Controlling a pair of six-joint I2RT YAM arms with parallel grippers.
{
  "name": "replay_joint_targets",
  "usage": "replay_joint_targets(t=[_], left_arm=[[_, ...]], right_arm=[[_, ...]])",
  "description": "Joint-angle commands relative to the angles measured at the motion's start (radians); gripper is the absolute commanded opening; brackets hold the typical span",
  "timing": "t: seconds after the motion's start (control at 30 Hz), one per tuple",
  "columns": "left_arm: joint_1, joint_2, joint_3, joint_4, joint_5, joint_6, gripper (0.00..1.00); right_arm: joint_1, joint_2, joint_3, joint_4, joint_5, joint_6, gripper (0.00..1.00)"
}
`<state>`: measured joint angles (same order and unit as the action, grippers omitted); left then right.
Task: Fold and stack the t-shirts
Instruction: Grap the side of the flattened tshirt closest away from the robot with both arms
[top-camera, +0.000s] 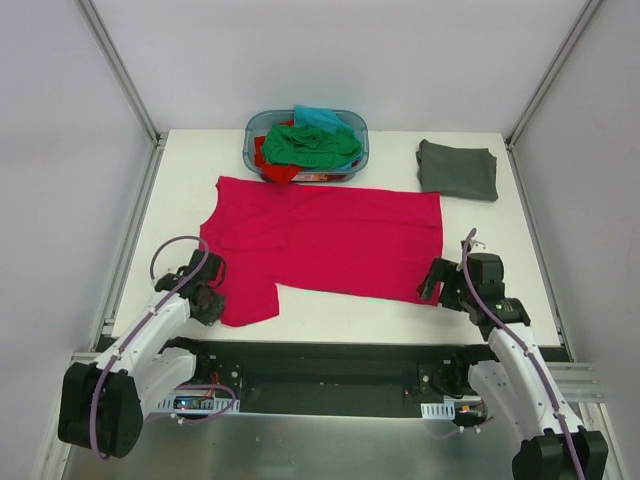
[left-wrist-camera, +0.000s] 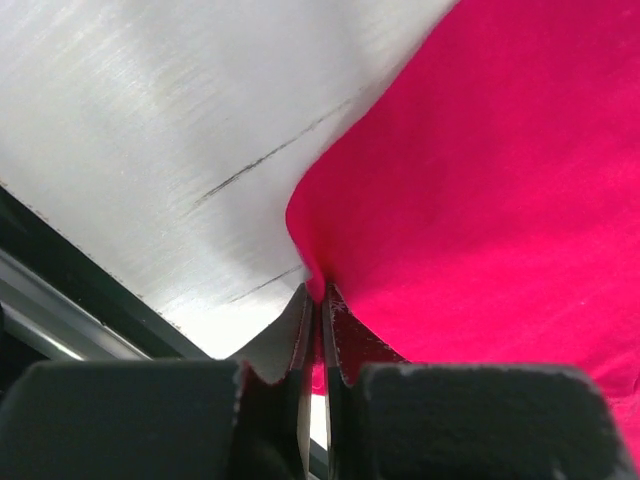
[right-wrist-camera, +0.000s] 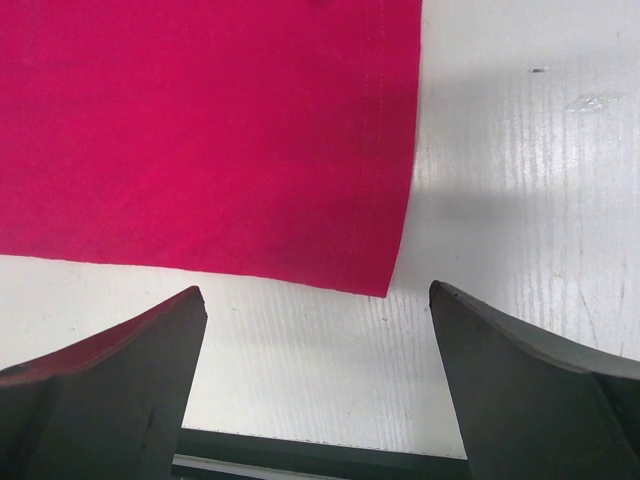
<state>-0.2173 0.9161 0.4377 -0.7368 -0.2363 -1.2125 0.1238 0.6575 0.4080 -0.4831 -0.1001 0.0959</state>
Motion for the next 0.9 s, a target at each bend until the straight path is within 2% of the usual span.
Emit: replay_joint_targets(t=[0.0, 0.13, 0.23, 0.27, 0.4, 0.53, 0.7, 0.87], left_arm=[[-0.011, -0.016, 0.013, 0.039, 0.032, 0.063, 0.0], [-0.016, -0.054, 0.021, 0.068, 0.049, 0.108, 0.0], [-0.016, -0.085, 0.021, 0.094, 0.077, 0.133, 0.0], [-0.016, -0.094, 0.019, 0.102, 0.084, 0.142, 0.0], [-0.016, -0.129, 0.021, 0.126, 0.097, 0.169, 0.0], [-0.016, -0.169, 0.029, 0.132, 0.063, 0.191, 0.0], [-0.016, -0.192, 0.021, 0.171, 0.063, 0.206, 0.0], [-0.016, -0.198, 0.019, 0.191, 0.058, 0.228, 0.0]], right_arm=[[0.002, 0.017, -0.003, 0.026, -0.042, -0.013, 0.96], [0.039, 0.063, 0.009, 0.003, -0.004, 0.083, 0.98], [0.095, 0.082, 0.015, -0.069, 0.094, 0.177, 0.99], [0.105, 0.082, 0.011, -0.087, 0.161, 0.2, 0.97], [0.106, 0.093, -0.011, -0.074, 0.198, 0.254, 0.87], [0.106, 0.126, -0.026, -0.013, 0.223, 0.277, 0.68], [0.106, 0.224, -0.021, 0.054, 0.206, 0.309, 0.61], [0.106, 0.295, -0.012, 0.107, 0.215, 0.315, 0.48]])
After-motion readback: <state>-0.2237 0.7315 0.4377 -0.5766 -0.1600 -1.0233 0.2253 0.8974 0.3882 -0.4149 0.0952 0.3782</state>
